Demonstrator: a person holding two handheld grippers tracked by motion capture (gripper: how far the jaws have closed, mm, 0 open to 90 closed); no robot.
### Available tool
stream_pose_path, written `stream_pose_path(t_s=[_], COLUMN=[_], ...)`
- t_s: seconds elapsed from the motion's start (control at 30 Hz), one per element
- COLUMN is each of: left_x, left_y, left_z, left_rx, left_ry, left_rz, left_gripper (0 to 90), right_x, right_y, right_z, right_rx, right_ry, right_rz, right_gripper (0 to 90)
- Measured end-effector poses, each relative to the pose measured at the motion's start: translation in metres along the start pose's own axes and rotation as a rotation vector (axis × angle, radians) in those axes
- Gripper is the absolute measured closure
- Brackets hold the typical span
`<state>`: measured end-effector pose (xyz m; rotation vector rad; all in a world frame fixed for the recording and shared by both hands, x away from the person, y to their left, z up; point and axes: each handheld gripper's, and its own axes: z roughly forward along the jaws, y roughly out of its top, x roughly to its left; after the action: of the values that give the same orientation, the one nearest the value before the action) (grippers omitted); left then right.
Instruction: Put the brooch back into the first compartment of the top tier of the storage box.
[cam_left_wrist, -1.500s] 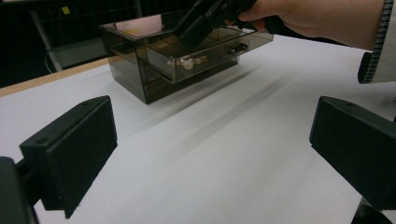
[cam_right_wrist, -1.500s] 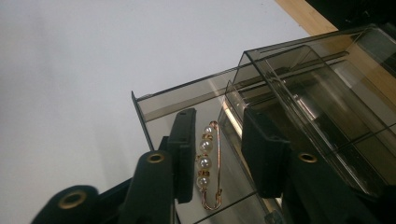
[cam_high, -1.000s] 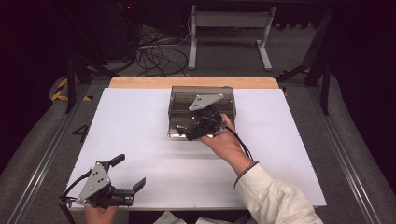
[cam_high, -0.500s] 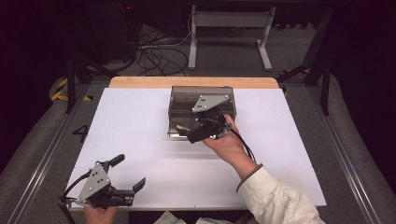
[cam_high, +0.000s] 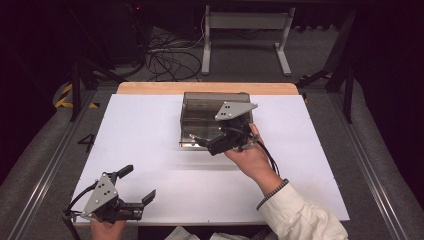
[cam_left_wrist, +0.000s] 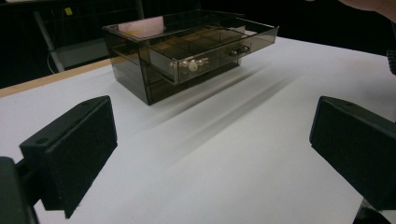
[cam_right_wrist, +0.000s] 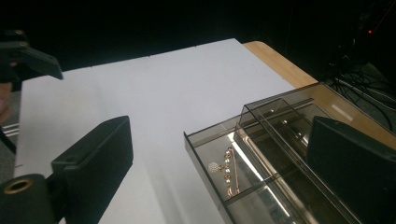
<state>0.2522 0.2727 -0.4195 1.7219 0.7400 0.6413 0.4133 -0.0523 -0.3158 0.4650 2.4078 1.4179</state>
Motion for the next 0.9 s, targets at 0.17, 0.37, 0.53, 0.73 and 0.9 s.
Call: stream_pose_path(t_s=[0.17, 0.37, 0.53, 0.73, 0.9], left_x=[0.001, 0.000, 0.000, 0.000, 0.000], left_y=[0.000, 0.001, 0.001, 0.001, 0.001], left_z=[0.001, 0.002, 0.001, 0.001, 0.001], left_rx=[0.000, 0.001, 0.002, -0.002, 0.001], left_ry=[0.000, -0.002, 0.001, 0.002, 0.002], left_rz=[0.003, 0.001, 0.004, 0.001, 0.004], left_gripper=[1.5, 1.5, 1.5, 1.5, 1.5], right_x=[0.000, -0.001, -0.003, -0.006, -0.010], right_y=[-0.005, -0.015, -0.022, -0.039, -0.057], right_z=[-0.015, -0.036, -0.054, -0.072, -0.084], right_rx=[-0.030, -0.063, -0.092, -0.111, -0.106], right_ry=[0.008, -0.005, -0.012, -0.027, -0.044], right_rz=[0.020, 0.028, 0.046, 0.065, 0.111], right_gripper=[5.2, 3.8, 3.3, 2.7, 1.2])
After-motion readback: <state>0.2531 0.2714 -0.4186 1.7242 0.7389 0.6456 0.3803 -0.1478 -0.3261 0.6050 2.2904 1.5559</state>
